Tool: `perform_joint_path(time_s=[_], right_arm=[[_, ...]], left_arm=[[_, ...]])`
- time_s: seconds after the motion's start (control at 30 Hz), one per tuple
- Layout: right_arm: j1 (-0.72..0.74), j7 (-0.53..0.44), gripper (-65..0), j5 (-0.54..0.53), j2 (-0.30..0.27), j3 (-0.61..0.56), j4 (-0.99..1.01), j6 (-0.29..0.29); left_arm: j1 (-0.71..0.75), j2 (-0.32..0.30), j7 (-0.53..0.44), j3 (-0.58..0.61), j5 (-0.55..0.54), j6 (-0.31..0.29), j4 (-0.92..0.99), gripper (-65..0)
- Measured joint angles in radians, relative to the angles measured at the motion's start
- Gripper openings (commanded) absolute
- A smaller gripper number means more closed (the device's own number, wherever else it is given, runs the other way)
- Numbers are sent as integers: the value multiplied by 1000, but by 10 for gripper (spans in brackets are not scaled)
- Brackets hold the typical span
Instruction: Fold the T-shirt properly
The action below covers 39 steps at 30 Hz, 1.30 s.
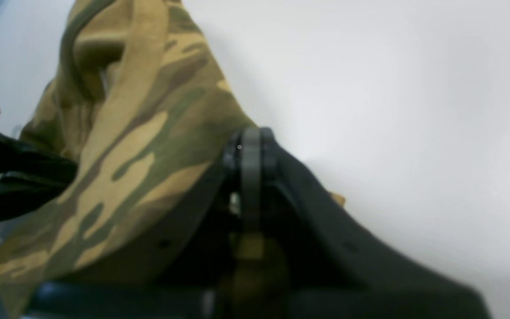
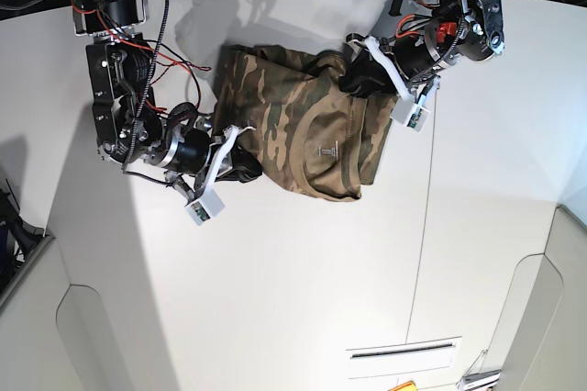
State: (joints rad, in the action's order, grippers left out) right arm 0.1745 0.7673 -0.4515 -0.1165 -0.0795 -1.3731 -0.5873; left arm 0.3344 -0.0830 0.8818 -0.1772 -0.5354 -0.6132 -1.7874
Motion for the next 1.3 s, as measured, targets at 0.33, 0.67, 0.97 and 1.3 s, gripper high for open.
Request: perform_joint_path(time_s=[0.33,0.67,0.97,1.3], right_arm=[[0,0,-650,0,0,0,0,0],[0,4,-650,0,0,0,0,0],[-3,46,-650,0,-2,19,0,0],[-65,110,-650,-65,-2,78,-43,2]], left_arm=[[0,0,0,0,0,0,0,-489],[-20,0,-10,0,18,2,0,-489],[-84,0,-8,0,79,52,2,-489],[-189,0,-34,0,119,89,72,-489]])
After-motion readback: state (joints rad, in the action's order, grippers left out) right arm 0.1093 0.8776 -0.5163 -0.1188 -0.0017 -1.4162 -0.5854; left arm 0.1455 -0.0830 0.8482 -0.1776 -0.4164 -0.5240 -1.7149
